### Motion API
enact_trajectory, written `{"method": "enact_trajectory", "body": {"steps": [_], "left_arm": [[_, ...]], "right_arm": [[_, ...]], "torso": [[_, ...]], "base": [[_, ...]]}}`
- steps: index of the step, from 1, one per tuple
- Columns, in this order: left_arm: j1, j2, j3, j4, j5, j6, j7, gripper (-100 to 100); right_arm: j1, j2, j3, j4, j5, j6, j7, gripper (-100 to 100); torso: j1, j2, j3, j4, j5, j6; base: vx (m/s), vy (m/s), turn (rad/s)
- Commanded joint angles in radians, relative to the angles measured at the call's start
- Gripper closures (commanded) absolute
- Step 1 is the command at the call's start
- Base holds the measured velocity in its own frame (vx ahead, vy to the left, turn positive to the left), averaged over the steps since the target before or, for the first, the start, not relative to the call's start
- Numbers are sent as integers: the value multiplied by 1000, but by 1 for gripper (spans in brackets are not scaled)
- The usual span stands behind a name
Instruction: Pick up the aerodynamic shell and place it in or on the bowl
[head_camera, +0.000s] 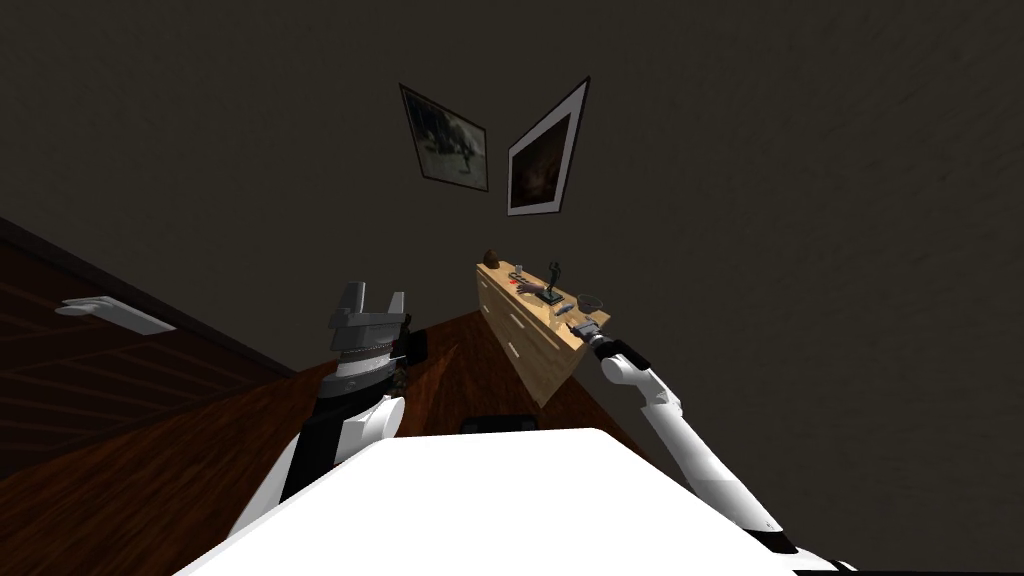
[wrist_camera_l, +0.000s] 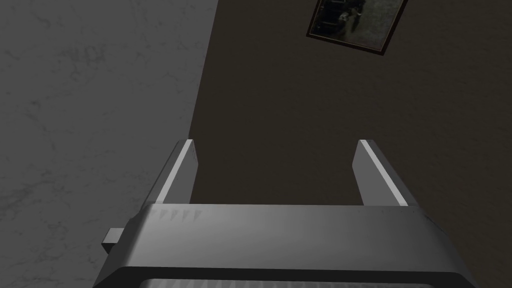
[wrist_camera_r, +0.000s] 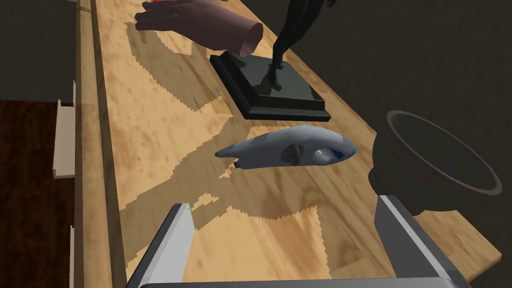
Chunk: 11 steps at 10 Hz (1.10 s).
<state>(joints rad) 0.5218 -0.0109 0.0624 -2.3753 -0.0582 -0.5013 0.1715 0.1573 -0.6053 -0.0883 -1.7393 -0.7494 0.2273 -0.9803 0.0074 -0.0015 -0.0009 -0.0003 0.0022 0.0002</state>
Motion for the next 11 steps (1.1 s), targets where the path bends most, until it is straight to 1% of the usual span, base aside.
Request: {"method": "enact_trajectory", "body": {"steps": [1,2,3,4,5,6,7,8,9,10,11], "left_arm": [[0,0,0,0,0,0,0,0],[0,0,0,0,0,0,0,0],[0,0,0,0,0,0,0,0],[0,0,0,0,0,0,0,0],[0,0,0,0,0,0,0,0],[0,0,0,0,0,0,0,0],[0,0,0,0,0,0,0,0],[0,0,0,0,0,0,0,0],[0,0,0,0,0,0,0,0],[0,0,0,0,0,0,0,0],[0,0,0,0,0,0,0,0]], "right_arm": [[-3,-2,-3,4,-11,12,-36,-100],[-26,-33,-14,42,-58,60,-72,-100],[-26,-33,-14,42,-61,62,-99,-100],[-47,-62,-26,79,-105,99,-127,-100],[-47,-62,-26,79,-110,112,-156,-100],[-47,-62,-26,79,-110,112,-173,-100],[-68,-90,-38,115,-157,159,-208,-100],[-68,-90,-38,115,-157,161,-235,-100],[-68,-90,-38,115,-157,161,-242,-100],[-88,-117,-49,150,-202,209,-283,-100],[-88,-117,-49,150,-202,209,-308,-100]], "torso": [[0,0,0,0,0,0],[-4,1,0,0,-1,0],[-3,-1,0,0,-1,0],[-3,-1,0,0,-1,0],[-3,-1,-1,0,-1,0],[-2,0,0,0,-1,0],[-4,1,1,0,-1,0],[-3,1,1,0,-1,0],[-3,1,0,0,-1,0],[-6,1,0,0,-1,0],[-5,0,0,0,-1,0]], "base": [[9,53,-3],[39,88,16],[35,86,-1],[45,88,8],[26,91,3],[-3,53,-4],[9,86,12],[21,81,-2],[19,34,-3],[35,60,11],[35,63,2]]}}
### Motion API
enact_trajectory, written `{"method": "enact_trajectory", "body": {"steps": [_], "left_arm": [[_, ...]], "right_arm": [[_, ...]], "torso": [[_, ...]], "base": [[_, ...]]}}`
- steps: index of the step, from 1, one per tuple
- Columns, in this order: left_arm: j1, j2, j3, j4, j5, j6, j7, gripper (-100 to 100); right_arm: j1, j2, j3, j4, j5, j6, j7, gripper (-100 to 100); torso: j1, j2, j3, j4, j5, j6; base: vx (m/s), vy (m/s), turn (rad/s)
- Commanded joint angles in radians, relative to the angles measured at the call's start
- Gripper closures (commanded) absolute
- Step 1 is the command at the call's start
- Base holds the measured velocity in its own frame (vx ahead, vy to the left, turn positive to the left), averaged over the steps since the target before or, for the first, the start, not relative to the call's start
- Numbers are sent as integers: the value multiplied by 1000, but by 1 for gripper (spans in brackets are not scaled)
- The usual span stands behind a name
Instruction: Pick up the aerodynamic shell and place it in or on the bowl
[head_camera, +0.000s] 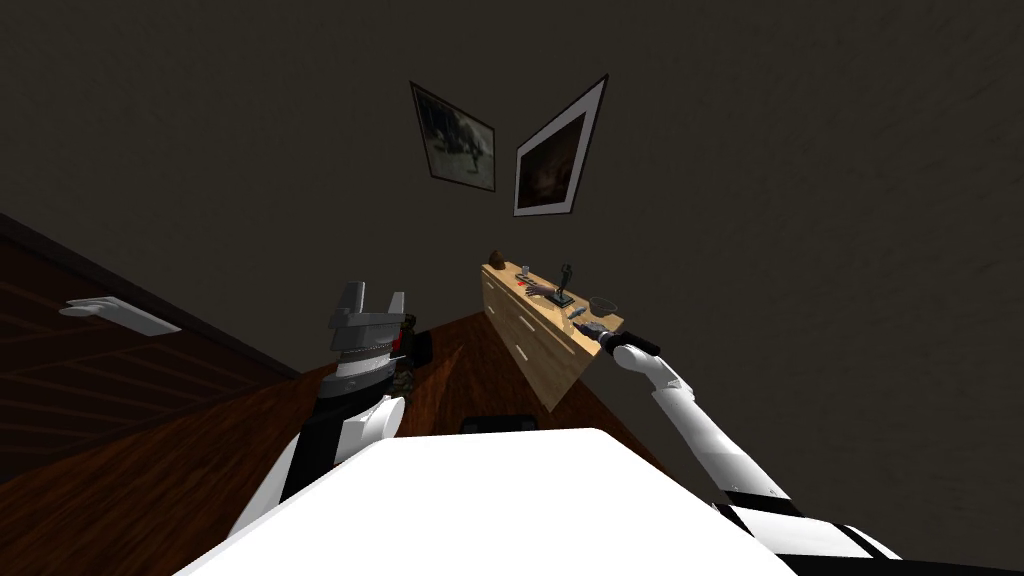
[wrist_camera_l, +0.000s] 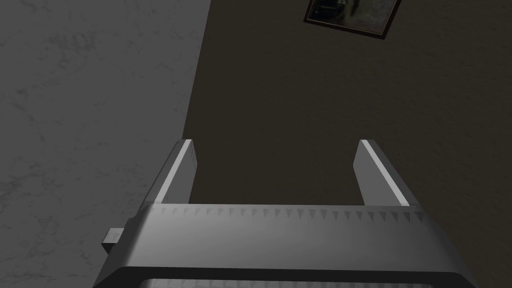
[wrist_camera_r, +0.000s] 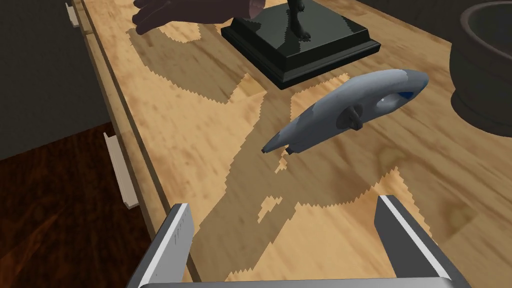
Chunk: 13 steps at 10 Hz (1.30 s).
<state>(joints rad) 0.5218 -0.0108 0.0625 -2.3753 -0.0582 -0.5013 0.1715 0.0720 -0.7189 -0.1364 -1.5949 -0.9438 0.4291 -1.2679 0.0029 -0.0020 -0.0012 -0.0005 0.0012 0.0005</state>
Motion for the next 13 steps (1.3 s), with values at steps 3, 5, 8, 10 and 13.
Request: {"method": "enact_trajectory", "body": {"steps": [3,5,8,10,13], "left_arm": [[0,0,0,0,0,0,0,0],[0,0,0,0,0,0,0,0],[0,0,0,0,0,0,0,0],[0,0,0,0,0,0,0,0],[0,0,0,0,0,0,0,0]], "right_arm": [[-21,-29,-13,38,-50,54,-90,-100],[-39,-54,-24,69,-90,100,-155,-100],[-70,-97,-46,125,-162,187,-249,-100],[-83,-116,-57,150,-194,228,-310,-100],[-95,-133,-66,173,-223,267,-388,-100]], "torso": [[0,-1,-1,0,0,0],[-2,0,0,0,0,0],[-1,-1,-1,0,0,0],[-2,-1,-1,0,-1,0],[-3,0,0,0,-1,0]], "base": [[46,56,1],[39,40,3],[59,47,0],[55,25,1],[37,11,-1]]}}
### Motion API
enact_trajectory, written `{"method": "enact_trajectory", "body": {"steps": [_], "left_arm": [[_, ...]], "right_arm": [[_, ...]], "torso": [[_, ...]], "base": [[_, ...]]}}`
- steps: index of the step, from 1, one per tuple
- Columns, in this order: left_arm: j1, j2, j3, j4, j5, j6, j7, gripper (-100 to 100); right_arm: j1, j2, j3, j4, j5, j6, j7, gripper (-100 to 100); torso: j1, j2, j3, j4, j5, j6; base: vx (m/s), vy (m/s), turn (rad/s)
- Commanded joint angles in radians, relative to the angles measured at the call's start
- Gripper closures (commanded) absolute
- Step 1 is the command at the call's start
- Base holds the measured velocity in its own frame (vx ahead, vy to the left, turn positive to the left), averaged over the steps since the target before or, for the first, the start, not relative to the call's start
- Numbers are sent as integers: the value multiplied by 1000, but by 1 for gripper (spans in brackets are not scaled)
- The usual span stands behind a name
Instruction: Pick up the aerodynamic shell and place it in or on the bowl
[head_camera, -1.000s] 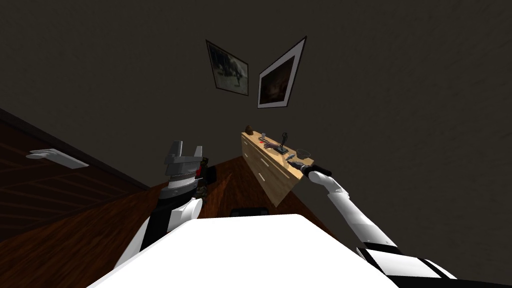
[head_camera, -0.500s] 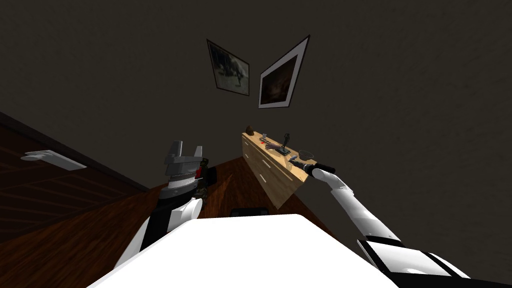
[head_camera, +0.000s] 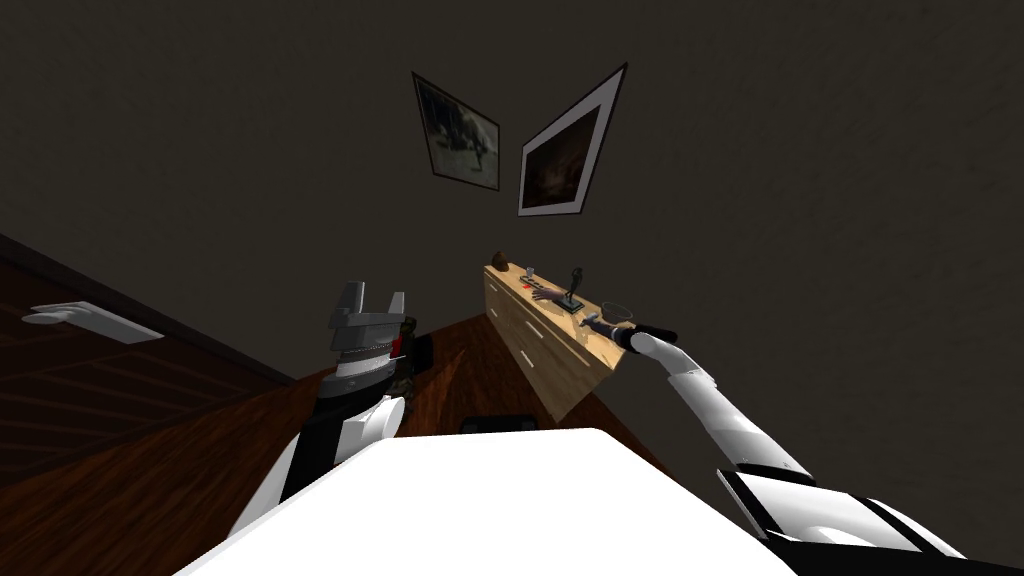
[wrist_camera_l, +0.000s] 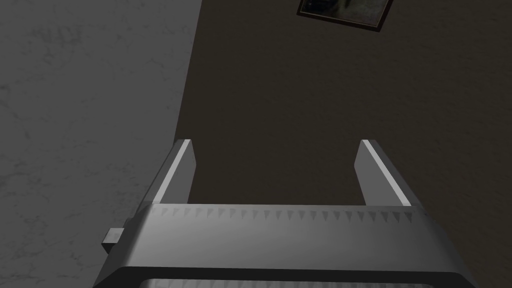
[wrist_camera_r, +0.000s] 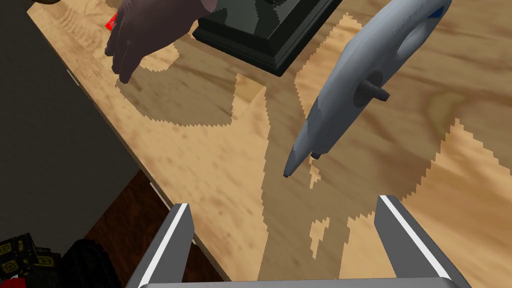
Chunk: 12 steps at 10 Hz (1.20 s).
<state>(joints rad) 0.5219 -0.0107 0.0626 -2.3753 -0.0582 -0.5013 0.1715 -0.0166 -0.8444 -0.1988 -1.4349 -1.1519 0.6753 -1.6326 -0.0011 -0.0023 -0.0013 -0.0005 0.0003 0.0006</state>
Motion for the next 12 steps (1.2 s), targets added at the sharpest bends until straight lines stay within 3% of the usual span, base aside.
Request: {"method": "enact_trajectory", "body": {"steps": [1,4,5,6,7,8,12], "left_arm": [[0,0,0,0,0,0,0,0],[0,0,0,0,0,0,0,0],[0,0,0,0,0,0,0,0],[0,0,0,0,0,0,0,0],[0,0,0,0,0,0,0,0],[0,0,0,0,0,0,0,0],[0,0,0,0,0,0,0,0]], "right_arm": [[-6,-7,-4,13,-15,21,-41,-100],[-25,-35,-21,54,-64,93,-126,-100],[-25,-35,-21,54,-64,93,-152,-100],[-32,-46,-29,72,-85,125,-182,-100],[-32,-46,-29,72,-85,125,-203,-100],[-37,-54,-35,88,-103,155,-234,-100],[-43,-65,-46,113,-130,208,-331,-100]], "torso": [[0,0,0,0,0,0],[0,-1,-1,-1,0,0],[0,-2,-1,0,0,0],[0,-1,-1,0,0,0],[-2,-2,-1,0,0,0],[-2,-1,-1,0,-1,0],[-2,-1,-1,0,-1,0]], "base": [[50,6,-1],[67,1,-1],[57,-3,-2],[69,-22,-4],[59,-23,1],[69,-28,-3],[61,-27,-2]]}}
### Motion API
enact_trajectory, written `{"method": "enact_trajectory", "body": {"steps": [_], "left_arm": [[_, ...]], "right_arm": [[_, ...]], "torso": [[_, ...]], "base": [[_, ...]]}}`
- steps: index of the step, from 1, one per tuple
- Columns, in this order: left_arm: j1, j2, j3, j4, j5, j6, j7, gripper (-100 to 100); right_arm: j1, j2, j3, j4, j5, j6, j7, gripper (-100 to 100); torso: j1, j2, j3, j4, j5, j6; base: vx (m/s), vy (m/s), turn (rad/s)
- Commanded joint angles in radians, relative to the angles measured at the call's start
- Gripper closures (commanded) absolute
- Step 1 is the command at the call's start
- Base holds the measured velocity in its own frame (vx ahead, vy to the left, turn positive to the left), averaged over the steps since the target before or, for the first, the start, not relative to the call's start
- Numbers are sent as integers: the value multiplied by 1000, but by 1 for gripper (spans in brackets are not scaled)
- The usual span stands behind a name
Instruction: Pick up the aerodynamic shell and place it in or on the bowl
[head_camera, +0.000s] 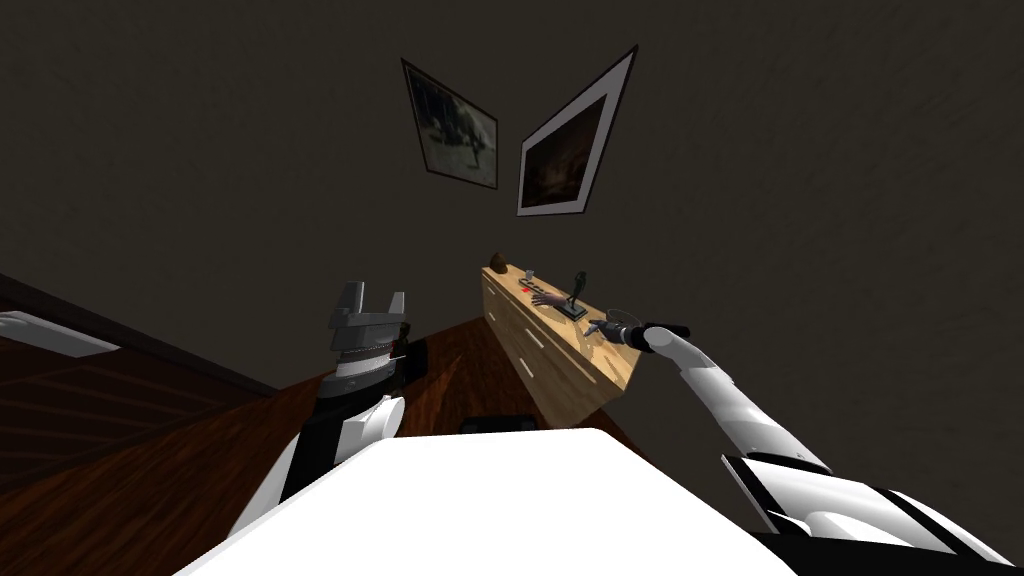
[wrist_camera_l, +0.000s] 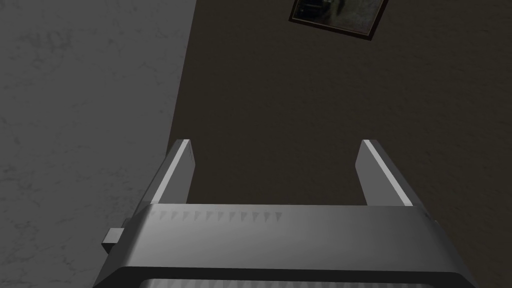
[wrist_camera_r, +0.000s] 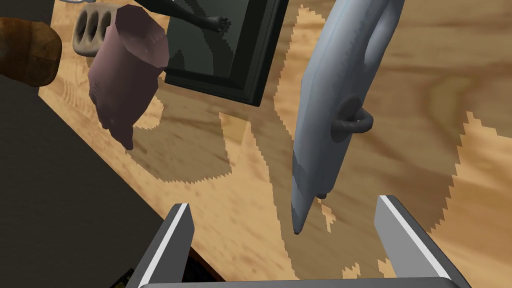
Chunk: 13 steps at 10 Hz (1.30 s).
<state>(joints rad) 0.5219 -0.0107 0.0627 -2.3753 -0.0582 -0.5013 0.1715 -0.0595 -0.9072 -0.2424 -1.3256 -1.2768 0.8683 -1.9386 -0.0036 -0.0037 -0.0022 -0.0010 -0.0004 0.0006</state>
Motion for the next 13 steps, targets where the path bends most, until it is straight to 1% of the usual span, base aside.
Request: {"method": "enact_trajectory", "body": {"steps": [1,3,5,7,8,9,10,11,12,13], "left_arm": [[0,0,0,0,0,0,0,0],[0,0,0,0,0,0,0,0],[0,0,0,0,0,0,0,0],[0,0,0,0,0,0,0,0],[0,0,0,0,0,0,0,0],[0,0,0,0,0,0,0,0],[0,0,0,0,0,0,0,0],[0,0,0,0,0,0,0,0],[0,0,0,0,0,0,0,0],[0,0,0,0,0,0,0,0]], "right_arm": [[0,-2,-3,4,-5,15,-28,-100],[-2,-7,-10,22,-24,57,-91,-100],[1,-6,-14,34,-35,88,-148,-100],[6,-2,-15,42,-39,109,-183,-100],[6,-4,-16,36,-38,102,-172,-100],[7,-4,-16,36,-38,105,-177,0],[5,24,-16,66,-23,80,-151,-100],[0,13,-14,59,-30,92,-162,-100],[-1,15,-13,63,-28,88,-157,100],[1,15,-12,64,-28,89,-158,100]], "torso": [[0,0,0,0,0,0],[0,0,0,0,0,0],[-3,-1,-1,0,-1,0],[-4,-1,-1,0,-1,0],[-2,0,0,0,-1,0],[0,2,1,0,0,0],[1,3,2,1,0,0],[2,1,1,0,0,-1],[2,2,1,0,0,0],[3,3,2,1,1,-1]], "base": [[53,-32,-1],[78,-42,-5],[88,-92,-4],[72,-72,0],[29,-27,3],[6,-6,1],[56,-2,96],[35,-2,29],[3,-1,-16],[0,0,0]]}}
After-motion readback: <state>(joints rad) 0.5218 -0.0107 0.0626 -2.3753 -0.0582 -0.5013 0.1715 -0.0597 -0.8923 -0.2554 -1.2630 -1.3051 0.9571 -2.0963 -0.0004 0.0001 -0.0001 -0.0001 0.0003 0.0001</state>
